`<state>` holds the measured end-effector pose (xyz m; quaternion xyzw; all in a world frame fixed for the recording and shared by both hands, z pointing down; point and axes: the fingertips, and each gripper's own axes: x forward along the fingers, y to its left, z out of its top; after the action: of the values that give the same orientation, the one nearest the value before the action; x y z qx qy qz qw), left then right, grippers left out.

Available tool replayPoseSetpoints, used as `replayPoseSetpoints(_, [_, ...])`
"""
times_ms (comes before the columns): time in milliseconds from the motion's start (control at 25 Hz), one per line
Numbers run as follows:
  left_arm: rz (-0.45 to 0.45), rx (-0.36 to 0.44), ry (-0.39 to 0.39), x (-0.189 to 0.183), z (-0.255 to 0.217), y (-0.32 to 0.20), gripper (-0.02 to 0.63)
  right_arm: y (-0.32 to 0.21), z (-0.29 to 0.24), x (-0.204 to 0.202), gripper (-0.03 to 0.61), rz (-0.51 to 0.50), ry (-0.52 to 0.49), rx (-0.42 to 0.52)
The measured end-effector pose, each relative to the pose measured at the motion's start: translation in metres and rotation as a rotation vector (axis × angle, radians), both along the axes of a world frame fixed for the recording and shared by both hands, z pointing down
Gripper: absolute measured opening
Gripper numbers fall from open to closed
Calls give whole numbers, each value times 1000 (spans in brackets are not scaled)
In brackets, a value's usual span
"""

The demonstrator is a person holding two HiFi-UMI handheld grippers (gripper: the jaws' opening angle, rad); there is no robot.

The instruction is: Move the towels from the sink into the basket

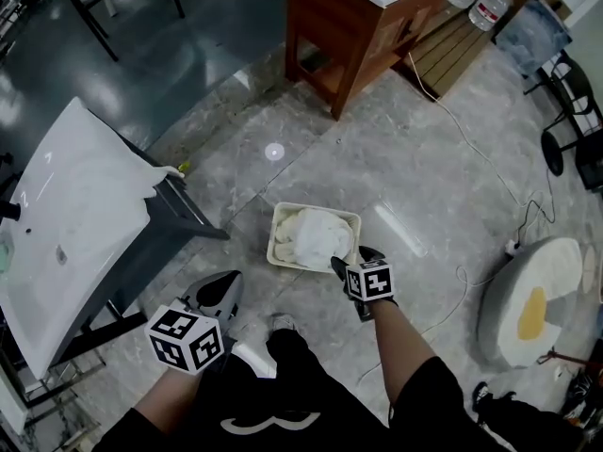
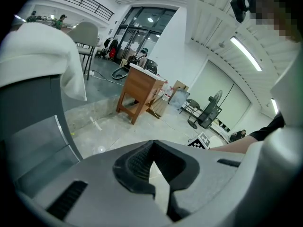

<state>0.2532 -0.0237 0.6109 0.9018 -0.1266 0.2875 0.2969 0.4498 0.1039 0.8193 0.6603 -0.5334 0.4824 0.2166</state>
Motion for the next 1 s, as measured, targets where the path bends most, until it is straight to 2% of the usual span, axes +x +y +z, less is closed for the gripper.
replayPoseSetpoints(160, [0, 3, 6, 3, -16, 5, 6, -9, -31, -5, 316, 3, -19, 65])
replayPoseSetpoints(400, [-30, 24, 44, -6, -61, 3, 6, -51, -121, -39, 316, -83, -49, 271])
replayPoseSetpoints(640, [-98, 67, 79, -49, -104, -13, 6, -95, -210, -90, 316, -268, -52, 432])
replayPoseSetpoints(800, [-165, 69, 119, -91, -135, -32, 6, -136, -275, -149, 316, -410, -44, 530])
replayPoseSetpoints(1000, [-281, 118, 168, -144, -175, -61, 6, -189, -350, -226, 316, -616, -54, 631])
